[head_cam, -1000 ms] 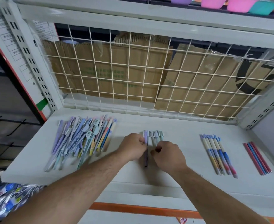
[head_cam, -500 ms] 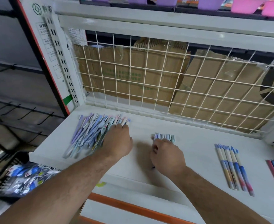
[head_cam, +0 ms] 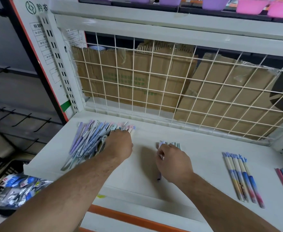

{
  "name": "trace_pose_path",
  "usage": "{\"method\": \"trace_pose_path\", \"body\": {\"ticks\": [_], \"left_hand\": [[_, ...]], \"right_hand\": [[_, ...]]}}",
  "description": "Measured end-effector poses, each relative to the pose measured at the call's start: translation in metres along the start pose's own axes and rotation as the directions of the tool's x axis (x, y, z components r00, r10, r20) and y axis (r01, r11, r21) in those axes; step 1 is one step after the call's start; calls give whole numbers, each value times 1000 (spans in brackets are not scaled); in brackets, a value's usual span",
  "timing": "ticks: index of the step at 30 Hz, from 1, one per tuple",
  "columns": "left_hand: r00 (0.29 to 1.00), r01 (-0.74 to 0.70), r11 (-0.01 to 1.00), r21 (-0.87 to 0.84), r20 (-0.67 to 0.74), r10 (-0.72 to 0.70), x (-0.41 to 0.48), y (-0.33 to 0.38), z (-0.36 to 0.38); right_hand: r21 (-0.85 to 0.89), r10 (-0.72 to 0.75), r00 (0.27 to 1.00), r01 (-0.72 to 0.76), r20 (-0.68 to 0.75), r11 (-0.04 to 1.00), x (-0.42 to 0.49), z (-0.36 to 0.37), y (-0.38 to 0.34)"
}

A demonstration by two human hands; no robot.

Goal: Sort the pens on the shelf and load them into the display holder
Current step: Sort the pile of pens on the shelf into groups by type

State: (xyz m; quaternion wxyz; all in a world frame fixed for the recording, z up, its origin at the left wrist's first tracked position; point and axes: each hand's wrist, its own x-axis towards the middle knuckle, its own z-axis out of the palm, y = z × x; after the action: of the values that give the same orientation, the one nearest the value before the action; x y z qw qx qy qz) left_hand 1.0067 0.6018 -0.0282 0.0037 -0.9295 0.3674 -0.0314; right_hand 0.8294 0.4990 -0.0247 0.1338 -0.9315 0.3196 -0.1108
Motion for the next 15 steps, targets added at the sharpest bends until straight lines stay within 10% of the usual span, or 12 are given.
{"method": "trace_pose_path", "body": {"ticks": [15], "left_hand": [[907, -44, 981, 191, 418, -41, 15, 22, -6]], "right_hand": [[69, 61, 997, -63, 41, 996, -2, -5, 8]]}}
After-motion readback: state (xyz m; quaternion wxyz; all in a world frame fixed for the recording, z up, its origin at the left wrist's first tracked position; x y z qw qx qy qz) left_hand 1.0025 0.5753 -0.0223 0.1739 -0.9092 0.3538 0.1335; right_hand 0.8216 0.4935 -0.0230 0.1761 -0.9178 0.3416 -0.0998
